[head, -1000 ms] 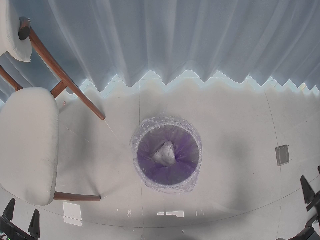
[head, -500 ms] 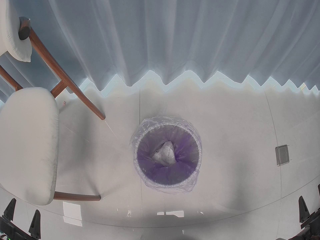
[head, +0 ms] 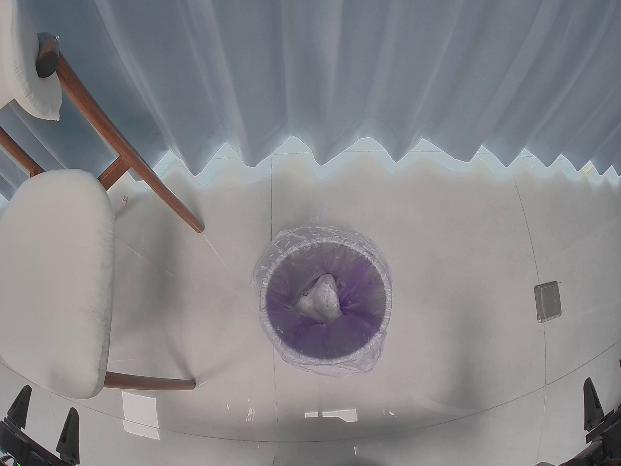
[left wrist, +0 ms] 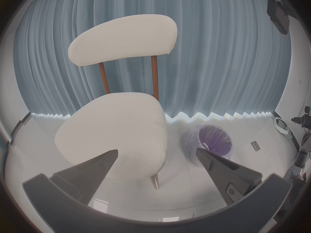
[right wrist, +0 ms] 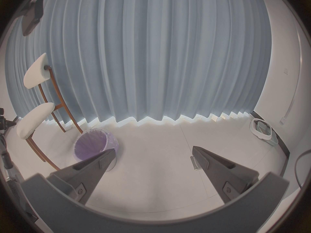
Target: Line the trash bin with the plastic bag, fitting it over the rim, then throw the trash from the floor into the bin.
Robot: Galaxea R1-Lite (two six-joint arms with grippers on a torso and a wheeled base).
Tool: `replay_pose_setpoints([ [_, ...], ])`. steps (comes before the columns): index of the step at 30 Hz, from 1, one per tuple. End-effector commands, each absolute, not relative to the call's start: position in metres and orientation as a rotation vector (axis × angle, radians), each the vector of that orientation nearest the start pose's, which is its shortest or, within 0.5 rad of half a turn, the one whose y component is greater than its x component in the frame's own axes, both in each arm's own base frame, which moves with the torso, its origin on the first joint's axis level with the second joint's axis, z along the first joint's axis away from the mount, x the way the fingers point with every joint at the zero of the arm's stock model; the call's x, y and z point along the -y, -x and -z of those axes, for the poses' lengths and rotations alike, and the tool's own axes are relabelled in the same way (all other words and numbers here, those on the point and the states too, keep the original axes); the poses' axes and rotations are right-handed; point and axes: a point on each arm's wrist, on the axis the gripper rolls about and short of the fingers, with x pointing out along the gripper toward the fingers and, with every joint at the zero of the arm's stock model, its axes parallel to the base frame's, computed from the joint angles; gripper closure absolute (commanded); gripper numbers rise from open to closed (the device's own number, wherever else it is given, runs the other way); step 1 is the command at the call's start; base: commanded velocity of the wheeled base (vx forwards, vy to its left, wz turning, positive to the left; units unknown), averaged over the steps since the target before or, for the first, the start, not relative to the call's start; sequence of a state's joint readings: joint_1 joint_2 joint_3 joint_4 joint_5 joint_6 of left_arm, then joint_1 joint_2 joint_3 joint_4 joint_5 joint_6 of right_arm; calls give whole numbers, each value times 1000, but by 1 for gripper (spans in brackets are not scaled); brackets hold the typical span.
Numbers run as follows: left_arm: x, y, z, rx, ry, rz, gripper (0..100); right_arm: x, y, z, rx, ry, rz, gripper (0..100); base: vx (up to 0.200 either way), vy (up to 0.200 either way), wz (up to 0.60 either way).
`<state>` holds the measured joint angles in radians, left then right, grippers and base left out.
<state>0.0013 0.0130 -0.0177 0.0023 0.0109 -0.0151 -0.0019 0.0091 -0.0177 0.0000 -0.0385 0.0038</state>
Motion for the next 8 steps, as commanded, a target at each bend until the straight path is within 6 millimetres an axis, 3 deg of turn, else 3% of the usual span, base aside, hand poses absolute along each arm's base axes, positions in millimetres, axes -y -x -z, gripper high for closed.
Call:
replay_pose_setpoints([
  [1, 0, 23, -75, -3, 15, -14, 0, 1, 23, -75, 0, -3, 40, 0, 0, 0, 0],
  [8, 0, 23, -75, -3, 15, -12, 0, 1, 23, -75, 0, -8, 44, 0, 0, 0, 0],
])
